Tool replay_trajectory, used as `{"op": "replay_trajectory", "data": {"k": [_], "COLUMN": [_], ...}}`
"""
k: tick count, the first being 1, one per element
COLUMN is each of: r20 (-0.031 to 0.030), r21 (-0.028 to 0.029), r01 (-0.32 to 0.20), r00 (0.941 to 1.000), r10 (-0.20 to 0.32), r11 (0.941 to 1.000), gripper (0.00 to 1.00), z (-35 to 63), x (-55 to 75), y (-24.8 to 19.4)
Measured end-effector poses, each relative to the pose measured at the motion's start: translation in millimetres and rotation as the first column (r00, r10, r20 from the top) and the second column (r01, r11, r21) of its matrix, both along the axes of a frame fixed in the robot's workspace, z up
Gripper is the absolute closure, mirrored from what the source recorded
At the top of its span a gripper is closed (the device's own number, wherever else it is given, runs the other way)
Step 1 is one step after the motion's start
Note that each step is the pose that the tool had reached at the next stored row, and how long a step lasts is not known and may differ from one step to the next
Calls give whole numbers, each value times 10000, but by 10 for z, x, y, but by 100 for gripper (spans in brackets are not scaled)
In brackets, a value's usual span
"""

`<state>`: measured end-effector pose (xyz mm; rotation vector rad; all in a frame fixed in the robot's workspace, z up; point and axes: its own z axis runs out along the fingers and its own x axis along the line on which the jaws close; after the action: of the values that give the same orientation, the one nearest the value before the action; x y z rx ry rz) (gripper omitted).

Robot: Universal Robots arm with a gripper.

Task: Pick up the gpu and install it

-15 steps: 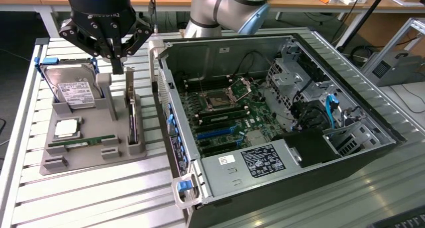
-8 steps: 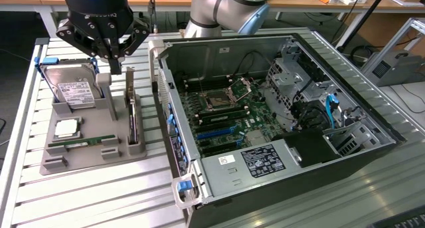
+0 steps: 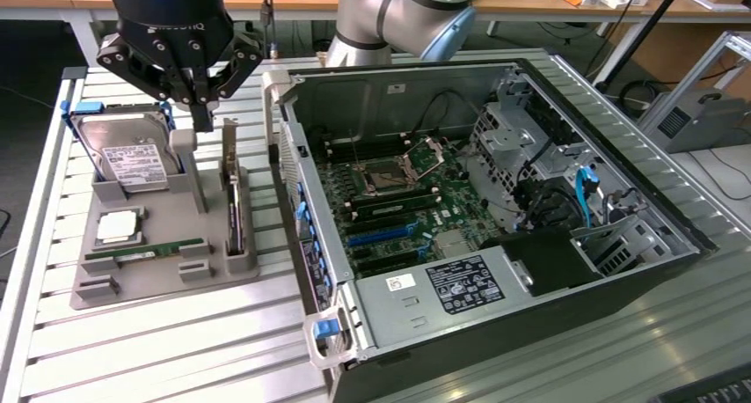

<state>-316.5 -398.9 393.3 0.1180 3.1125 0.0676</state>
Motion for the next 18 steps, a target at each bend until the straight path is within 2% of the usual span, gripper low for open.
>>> {"op": "replay_trajectory", "data": {"k": [7, 9, 10, 12, 13, 14, 18], "r20": [0, 0, 0, 0, 0, 1, 0], "r21": [0, 0, 1, 1, 0, 1, 1], "r01": [0, 0, 0, 0, 0, 0, 0], "r00": [10000, 10000, 10000, 10000, 10000, 10000, 10000], "r10": [0, 0, 0, 0, 0, 0, 0], "r11": [10000, 10000, 10000, 10000, 10000, 10000, 10000], "gripper": [89, 76, 76, 64, 64, 58, 58], "z": [0, 0, 0, 0, 0, 0, 0], "x": [0, 0, 0, 0, 0, 0, 0], "y": [0, 0, 0, 0, 0, 0, 0]}}
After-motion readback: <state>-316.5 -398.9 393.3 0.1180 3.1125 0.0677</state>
